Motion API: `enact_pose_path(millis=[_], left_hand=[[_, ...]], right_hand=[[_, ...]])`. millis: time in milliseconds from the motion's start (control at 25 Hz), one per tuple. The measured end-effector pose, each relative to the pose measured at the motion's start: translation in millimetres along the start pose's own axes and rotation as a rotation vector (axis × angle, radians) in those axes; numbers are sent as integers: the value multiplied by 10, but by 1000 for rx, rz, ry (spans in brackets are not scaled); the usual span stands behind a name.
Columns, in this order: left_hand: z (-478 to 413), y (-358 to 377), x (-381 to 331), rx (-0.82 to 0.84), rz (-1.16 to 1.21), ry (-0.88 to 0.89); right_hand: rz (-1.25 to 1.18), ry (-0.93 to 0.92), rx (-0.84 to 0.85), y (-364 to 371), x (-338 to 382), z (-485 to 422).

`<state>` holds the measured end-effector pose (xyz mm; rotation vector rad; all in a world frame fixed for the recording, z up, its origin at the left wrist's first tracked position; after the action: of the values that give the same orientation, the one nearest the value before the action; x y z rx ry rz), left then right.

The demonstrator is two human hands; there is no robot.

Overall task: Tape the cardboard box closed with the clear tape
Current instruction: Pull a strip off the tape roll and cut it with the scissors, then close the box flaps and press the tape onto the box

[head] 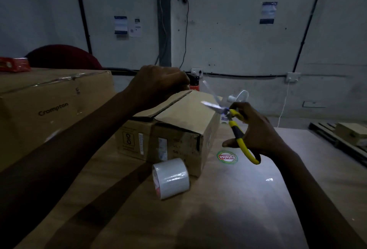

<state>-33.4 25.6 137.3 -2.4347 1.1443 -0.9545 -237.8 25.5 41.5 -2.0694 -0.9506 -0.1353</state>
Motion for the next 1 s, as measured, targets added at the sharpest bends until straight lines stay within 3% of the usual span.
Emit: enact_pose_path(millis=[80, 200, 320, 440, 760, 800, 880, 960, 1000], left_hand=[[-12, 6, 20, -5, 12, -23], [-43, 12, 30, -1, 1, -46], [-80, 19, 32, 8, -2, -72], [-108, 32, 25, 11, 4, -94], [-143, 45, 47, 43, 5, -156], [-143, 53, 51, 47, 0, -162], [-144, 65, 46, 54, -3, -169], [-154, 68, 43, 62, 13, -175], [-160, 71, 39, 66, 22, -180]], right_hand=[[-28, 101, -110, -32, -160, 79], [217, 415, -270, -97, -632, 247], [416, 783, -95, -21, -1044, 505], [487, 917, 171, 233, -1298, 769], [515, 855, 431, 550, -1360, 916], [499, 799, 395, 516, -1242, 812], [375, 566, 148, 421, -817, 499], [0, 313, -58, 441, -286, 254], [-238, 253, -53, 550, -89, 188]])
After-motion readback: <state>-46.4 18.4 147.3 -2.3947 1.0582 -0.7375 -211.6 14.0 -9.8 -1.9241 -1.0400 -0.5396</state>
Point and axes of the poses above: each hand's wrist, its own z-axis away from the middle knuckle, its own y-axis out of the palm, x = y × z, the point moved 9 cm from there along -z, towards the middle knuckle, and after that the axes turned 5 degrees about -y, right-handed, at the moved point
